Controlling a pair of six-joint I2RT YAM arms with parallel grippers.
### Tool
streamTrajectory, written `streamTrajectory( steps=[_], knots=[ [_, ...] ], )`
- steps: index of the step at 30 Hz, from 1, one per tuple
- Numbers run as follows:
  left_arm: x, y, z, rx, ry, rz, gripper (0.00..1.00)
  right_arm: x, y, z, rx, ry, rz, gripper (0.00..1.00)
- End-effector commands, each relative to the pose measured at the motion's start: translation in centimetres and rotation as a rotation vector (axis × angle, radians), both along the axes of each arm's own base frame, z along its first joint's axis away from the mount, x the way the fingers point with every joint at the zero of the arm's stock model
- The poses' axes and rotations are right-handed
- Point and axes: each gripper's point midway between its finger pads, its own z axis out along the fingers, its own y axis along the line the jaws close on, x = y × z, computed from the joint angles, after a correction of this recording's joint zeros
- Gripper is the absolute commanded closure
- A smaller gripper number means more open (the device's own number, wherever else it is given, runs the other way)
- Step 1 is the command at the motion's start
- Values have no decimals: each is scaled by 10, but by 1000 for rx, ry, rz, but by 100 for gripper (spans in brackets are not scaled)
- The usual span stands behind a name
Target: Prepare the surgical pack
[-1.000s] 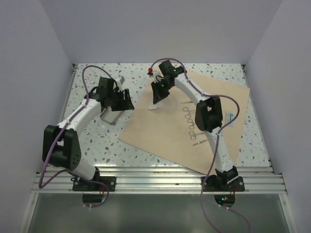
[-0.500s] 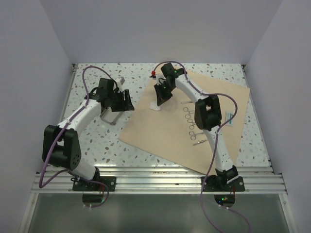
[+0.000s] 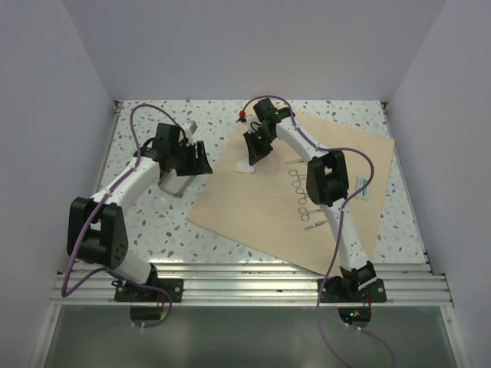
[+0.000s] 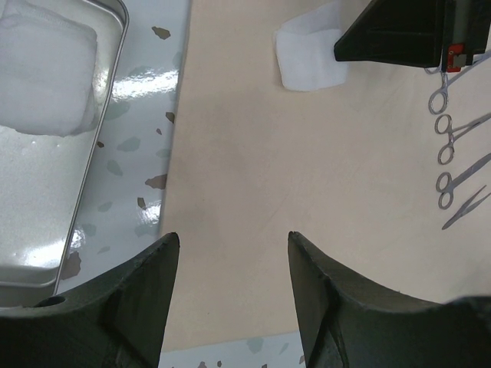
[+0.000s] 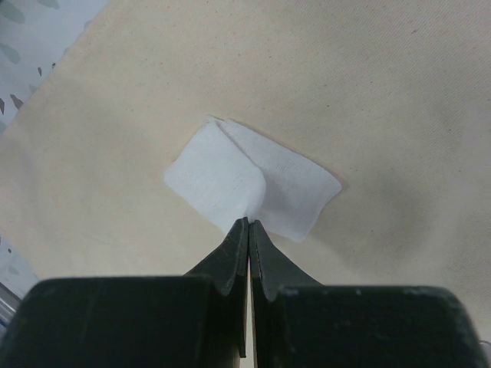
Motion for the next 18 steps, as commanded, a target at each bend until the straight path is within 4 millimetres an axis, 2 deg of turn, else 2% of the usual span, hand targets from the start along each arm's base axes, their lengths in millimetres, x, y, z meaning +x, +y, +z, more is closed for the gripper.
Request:
streamTrajectory(
  steps=[1,7,11,18],
  knots=[
    [6,-3,1,-19,-32,-14,37,15,0,26,6,-89,-1,100],
    [5,-3,0,-18,-28,-16,37,13,-4,38,5,-110,-9,100],
    [5,-5,-2,-25,-24,-16,37,17,-3,35,5,-112,-9,100],
    [5,-3,-1,-17,-26,-17,36,29,-3,41,9,-158,-33,100]
  ],
)
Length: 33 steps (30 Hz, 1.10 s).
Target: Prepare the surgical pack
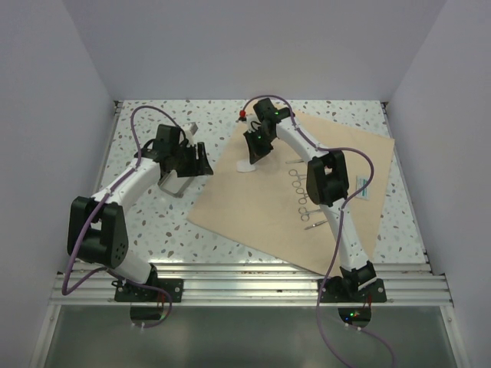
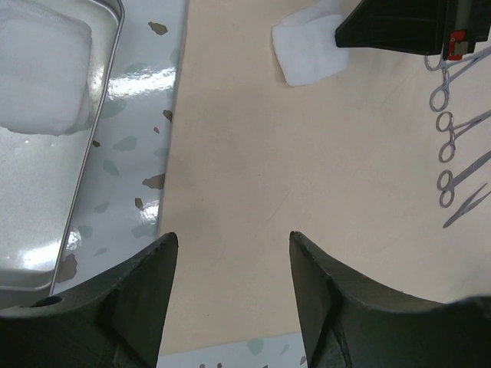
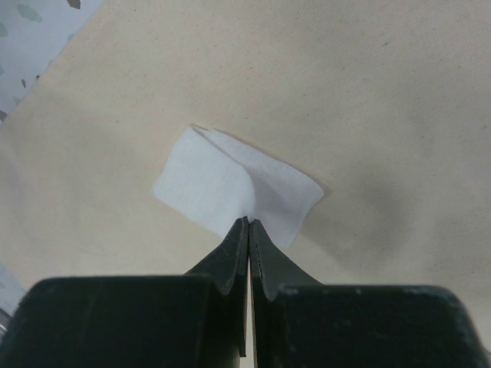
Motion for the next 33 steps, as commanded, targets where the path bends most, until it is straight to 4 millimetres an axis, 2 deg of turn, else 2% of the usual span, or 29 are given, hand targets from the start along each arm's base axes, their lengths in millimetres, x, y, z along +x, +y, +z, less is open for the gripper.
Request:
streamTrajectory(
  steps=[1,16,24,26,27,28,29,31,33],
  knots=[
    [6,-1,3,-7,-31,-8,36,22,1,43,30,-128,-20,100],
    [5,-2,1,-9,-22,-9,34,29,-12,29,3,-118,-53,100],
    [7,-3,2,-12,-21,-12,34,27,-7,20,30,-93,-37,100],
    [8,-3,2,-11,-22,-13,34,26,-6,19,31,-79,-68,94],
    [7,-3,2,-10,-21,-14,34,26,-6,19,30,-77,-68,81],
    [7,-3,2,-9,-18,-13,34,27,-8,22,29,-84,-75,76],
    [6,-3,2,-13,-18,-15,34,25,-8,25,30,-76,-79,64],
    [6,-4,1,-15,-16,-15,34,23,-9,23,31,-64,-81,58],
    [6,-4,0,-20,-14,-16,34,19,-9,20,31,-48,-80,56]
  ],
)
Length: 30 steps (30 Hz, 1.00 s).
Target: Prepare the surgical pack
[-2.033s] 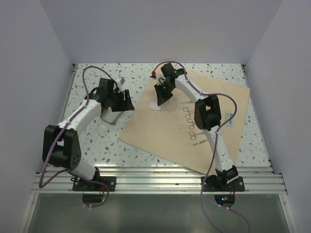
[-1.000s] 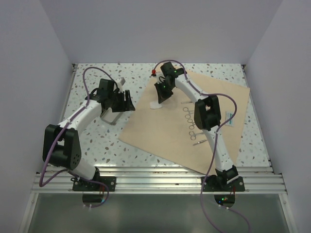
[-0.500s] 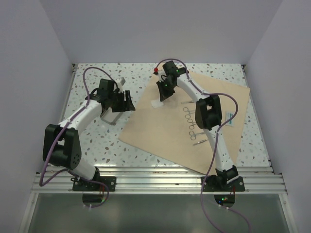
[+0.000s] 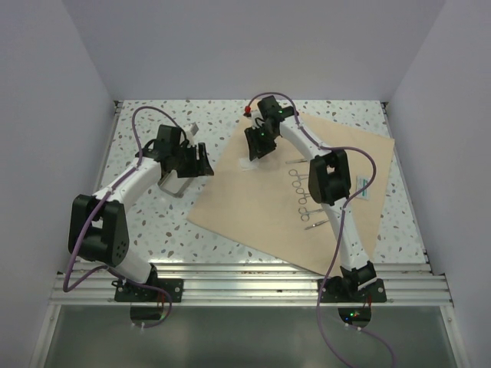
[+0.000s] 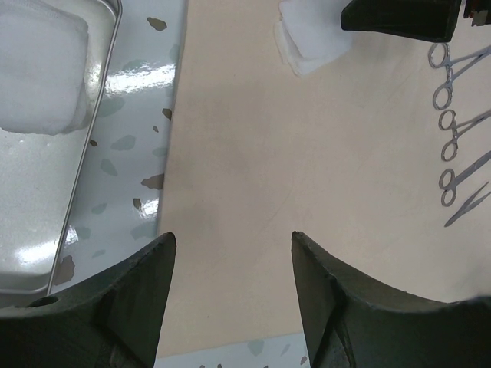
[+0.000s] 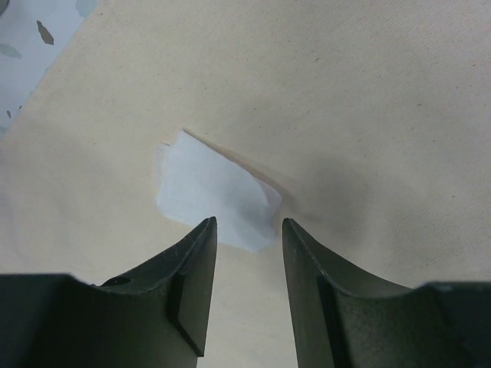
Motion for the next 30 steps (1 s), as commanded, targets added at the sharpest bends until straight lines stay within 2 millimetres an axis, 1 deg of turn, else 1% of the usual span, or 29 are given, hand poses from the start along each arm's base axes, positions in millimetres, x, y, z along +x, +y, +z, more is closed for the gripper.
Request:
streamTrajectory(
  steps=[1,4,11,16,22,25,30],
  knots=[
    [7,-4,6,-21,-29,-16,34,0,3,17,34,-10,-9,56],
    [8,-5,8,-24,-33,-18,34,-2,1,13,36,3,-13,55],
    [7,-4,8,-21,-33,-19,34,-6,5,4,49,33,-7,55],
    [6,-4,8,-22,-33,-16,34,-10,6,-1,38,41,0,58],
    [6,-4,8,-25,-34,-15,34,-15,2,-11,3,52,-4,59],
    [5,-4,7,-23,-32,-15,34,-16,4,-13,-4,51,2,60],
    [4,-4,10,-25,-37,-13,34,-19,12,-13,-14,42,16,67]
  ],
)
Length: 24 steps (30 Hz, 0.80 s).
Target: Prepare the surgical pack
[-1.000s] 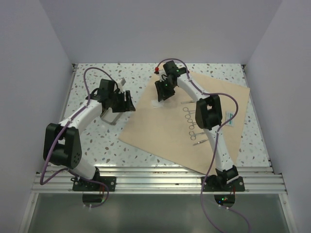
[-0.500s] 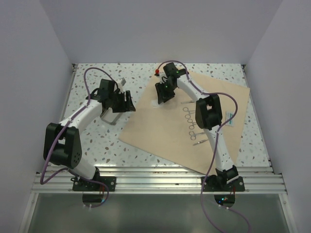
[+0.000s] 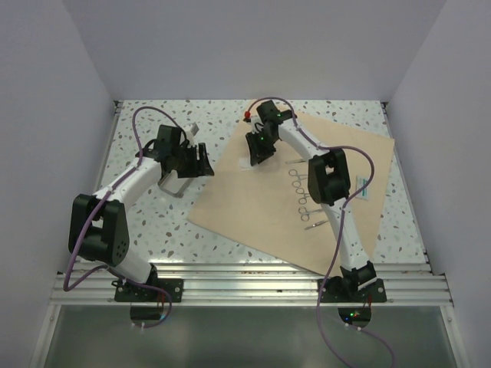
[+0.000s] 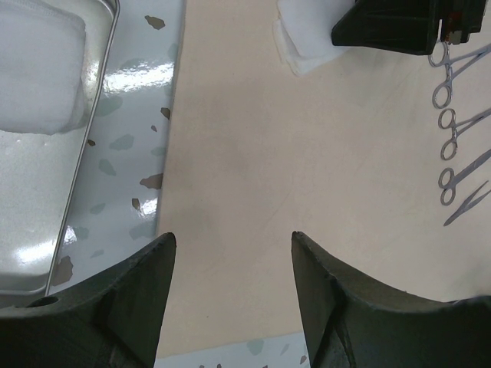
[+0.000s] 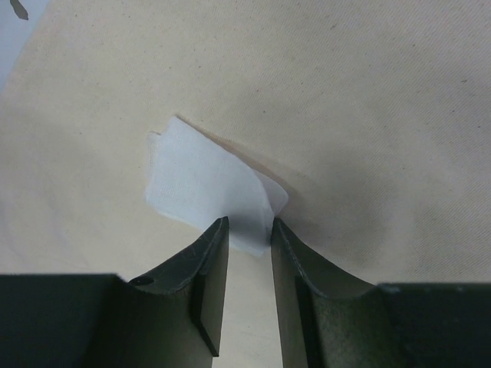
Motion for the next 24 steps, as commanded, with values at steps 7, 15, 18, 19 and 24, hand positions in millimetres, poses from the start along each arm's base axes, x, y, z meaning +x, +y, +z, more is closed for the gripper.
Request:
streamTrajectory(
  steps=[7,15,18,19,24],
  knots=[
    [4,-2,11,-20,-40,-4,34,-6,10,-2,-35,-16,15,83],
    [4,-4,15,-31,-40,-7,34,4,16,30,4,-69,1,100],
    [6,-8,20,-54,-40,-15,34,0,16,53,24,-90,0,100],
    [8,-10,25,-65,-52,-23,33,-5,16,68,39,-103,4,100],
    [11,-25,60,-154,-150,-89,27,-51,24,113,77,-104,96,100]
  ],
)
